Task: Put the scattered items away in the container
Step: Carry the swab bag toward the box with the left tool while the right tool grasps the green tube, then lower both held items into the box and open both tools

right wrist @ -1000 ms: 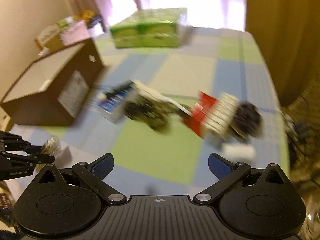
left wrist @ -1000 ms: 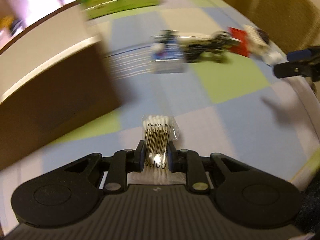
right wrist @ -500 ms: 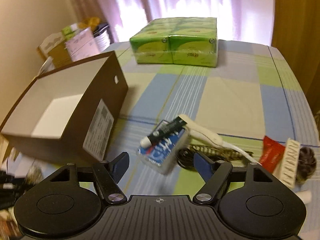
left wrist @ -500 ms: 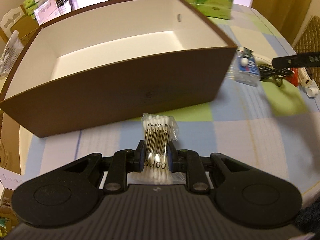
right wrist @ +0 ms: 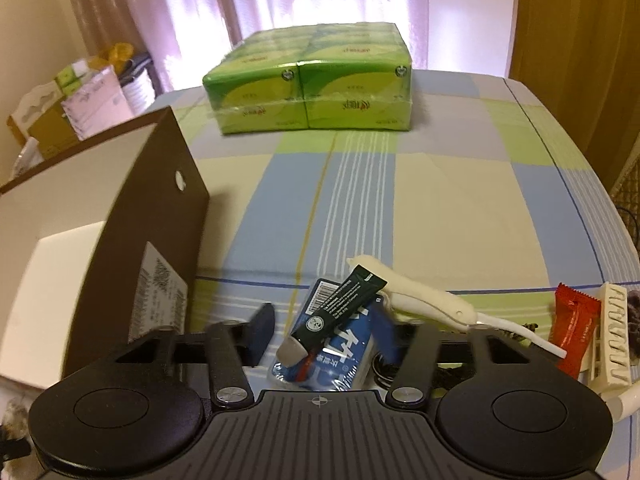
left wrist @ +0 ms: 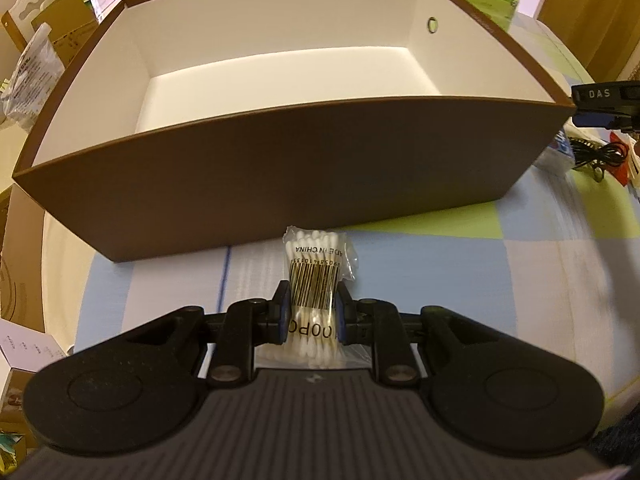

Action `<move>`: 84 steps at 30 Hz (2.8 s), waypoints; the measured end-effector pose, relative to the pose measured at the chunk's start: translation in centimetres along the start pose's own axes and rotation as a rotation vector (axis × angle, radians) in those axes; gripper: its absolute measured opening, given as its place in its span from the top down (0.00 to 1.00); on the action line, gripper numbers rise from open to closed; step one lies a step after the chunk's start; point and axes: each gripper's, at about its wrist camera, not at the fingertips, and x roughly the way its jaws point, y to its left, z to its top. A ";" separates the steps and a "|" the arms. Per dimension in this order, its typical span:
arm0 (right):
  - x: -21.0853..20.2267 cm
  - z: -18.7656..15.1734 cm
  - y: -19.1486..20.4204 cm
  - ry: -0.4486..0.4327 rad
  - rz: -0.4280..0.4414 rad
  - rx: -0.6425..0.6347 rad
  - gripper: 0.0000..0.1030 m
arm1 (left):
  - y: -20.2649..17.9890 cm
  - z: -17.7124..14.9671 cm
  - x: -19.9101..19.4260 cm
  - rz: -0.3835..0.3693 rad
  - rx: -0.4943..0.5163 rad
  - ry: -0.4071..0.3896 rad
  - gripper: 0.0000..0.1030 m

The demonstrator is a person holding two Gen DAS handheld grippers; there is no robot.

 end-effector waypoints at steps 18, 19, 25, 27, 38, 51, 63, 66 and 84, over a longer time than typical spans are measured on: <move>-2.2 -2.2 -1.0 0.031 0.058 -0.097 0.83 | 0.7 -0.2 -0.4 -0.039 -0.001 -0.007 0.83; -2.7 -2.2 -1.1 0.025 0.071 -0.098 0.83 | 0.6 -0.3 -0.7 -0.042 -0.001 -0.011 0.83; -6.1 -1.8 -0.8 -0.019 0.145 -0.096 0.83 | -0.3 -0.7 -3.0 -0.058 -0.005 -0.058 0.83; -7.1 -1.5 -0.2 -0.033 0.175 -0.098 0.83 | -0.5 -0.5 -4.2 -0.063 0.001 -0.083 0.83; -10.7 0.7 5.2 -0.125 0.348 -0.154 0.83 | 0.6 3.2 -10.1 -0.049 0.022 -0.245 0.83; -7.2 1.8 13.5 -0.082 0.452 -0.226 0.83 | 3.5 9.3 -8.0 -0.015 0.068 -0.281 0.83; 0.4 3.1 18.8 0.116 0.368 -0.309 0.83 | 6.4 13.0 -0.7 -0.141 0.048 -0.114 0.83; 2.7 3.4 19.6 0.182 0.329 -0.330 0.83 | 6.7 13.9 2.0 -0.155 0.054 -0.028 0.83; 7.9 4.2 19.7 0.387 0.211 -0.352 0.26 | 7.3 15.7 9.0 -0.143 0.086 0.181 0.59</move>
